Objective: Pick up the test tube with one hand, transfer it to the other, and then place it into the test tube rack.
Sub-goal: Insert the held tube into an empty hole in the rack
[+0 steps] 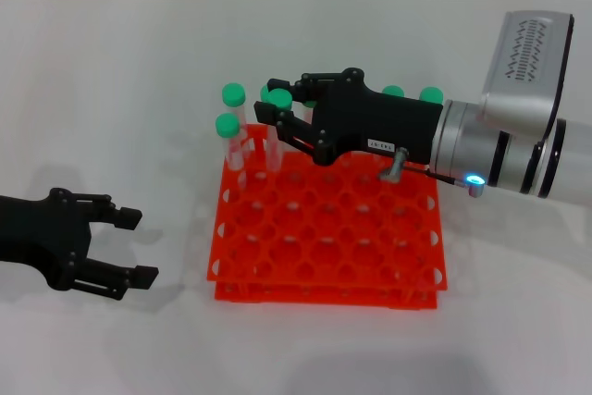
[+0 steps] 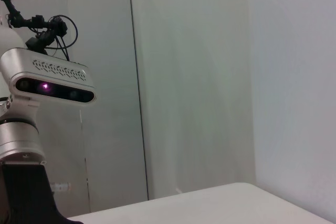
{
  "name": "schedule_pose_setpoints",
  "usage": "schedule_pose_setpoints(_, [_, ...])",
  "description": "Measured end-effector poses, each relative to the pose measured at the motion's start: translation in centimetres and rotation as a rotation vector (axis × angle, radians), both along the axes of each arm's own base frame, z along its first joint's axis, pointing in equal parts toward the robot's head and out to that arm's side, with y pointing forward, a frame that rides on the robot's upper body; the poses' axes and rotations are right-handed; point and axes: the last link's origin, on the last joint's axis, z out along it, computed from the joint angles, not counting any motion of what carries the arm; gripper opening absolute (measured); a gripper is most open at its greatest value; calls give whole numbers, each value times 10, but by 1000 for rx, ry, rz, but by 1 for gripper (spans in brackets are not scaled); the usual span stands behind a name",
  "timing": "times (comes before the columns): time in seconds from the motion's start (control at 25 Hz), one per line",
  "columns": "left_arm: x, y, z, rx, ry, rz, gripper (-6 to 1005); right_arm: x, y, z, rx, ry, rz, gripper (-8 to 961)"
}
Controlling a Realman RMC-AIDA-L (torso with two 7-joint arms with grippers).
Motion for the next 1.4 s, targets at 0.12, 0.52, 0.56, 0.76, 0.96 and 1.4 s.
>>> schedule_pose_setpoints(0.12, [0, 0, 0, 0, 0, -1, 881, 0, 0, 0, 0, 0, -1, 266])
schedule_pose_setpoints(0.52, [1, -1, -2, -2, -5, -4, 881, 3, -1, -1, -2, -5, -8, 266])
schedule_pose_setpoints(0.56, [1, -1, -2, -3, -6, -4, 881, 3, -1, -1, -2, -5, -8, 266])
schedule_pose_setpoints(0.76, [1, -1, -3, -5, -8, -2, 881, 5, -2, -2, -10, -9, -13, 266])
schedule_pose_setpoints(0.96, [0, -2, -4, -7, -11, 1, 881, 5, -2, -2, -13, -10, -13, 266])
schedule_pose_setpoints(1.4, [0, -1, -4, -7, -11, -8, 881, 2, -1, -2, -15, -6, -8, 266])
